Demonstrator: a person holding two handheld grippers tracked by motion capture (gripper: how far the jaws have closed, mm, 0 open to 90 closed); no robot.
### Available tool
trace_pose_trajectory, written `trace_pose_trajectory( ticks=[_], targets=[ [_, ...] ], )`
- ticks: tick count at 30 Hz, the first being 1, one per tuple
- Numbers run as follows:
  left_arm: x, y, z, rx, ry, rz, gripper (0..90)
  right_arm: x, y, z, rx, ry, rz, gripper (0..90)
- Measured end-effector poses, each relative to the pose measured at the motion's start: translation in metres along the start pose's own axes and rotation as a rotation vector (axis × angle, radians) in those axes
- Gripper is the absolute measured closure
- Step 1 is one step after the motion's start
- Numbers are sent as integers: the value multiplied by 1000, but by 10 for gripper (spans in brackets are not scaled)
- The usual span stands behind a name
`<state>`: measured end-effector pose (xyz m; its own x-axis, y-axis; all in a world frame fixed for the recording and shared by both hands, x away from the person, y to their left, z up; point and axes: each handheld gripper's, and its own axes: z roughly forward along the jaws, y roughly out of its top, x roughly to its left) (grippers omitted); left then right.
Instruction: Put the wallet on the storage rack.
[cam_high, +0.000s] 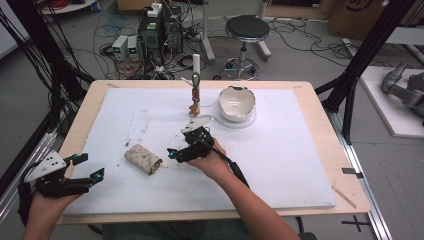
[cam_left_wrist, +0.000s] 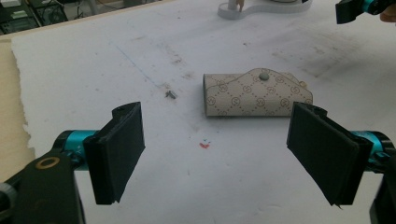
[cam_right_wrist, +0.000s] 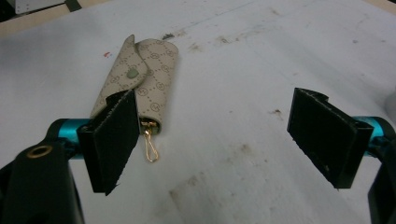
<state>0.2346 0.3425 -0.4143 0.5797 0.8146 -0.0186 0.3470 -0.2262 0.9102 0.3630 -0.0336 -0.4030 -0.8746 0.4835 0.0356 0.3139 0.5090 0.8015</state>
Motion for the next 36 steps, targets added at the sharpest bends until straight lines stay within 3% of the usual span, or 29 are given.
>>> trace_pose_trajectory(
  ticks=[11,20,24,32,36],
  targets=[
    [-2,1,-1,3,20,10,190,23,8,28,22,45,-33,173],
    [-3,3,0,1,20,13,191,40,9,56,75,72,-27,172],
    [-1,2,-2,-5,26,9,191,48,8,69,92,82,-45,173],
    [-1,2,-1,-1,24,6,191,58,3,86,158,62,-49,173],
    [-1,2,0,2,21,11,190,62,0,92,195,34,-75,170]
  ],
)
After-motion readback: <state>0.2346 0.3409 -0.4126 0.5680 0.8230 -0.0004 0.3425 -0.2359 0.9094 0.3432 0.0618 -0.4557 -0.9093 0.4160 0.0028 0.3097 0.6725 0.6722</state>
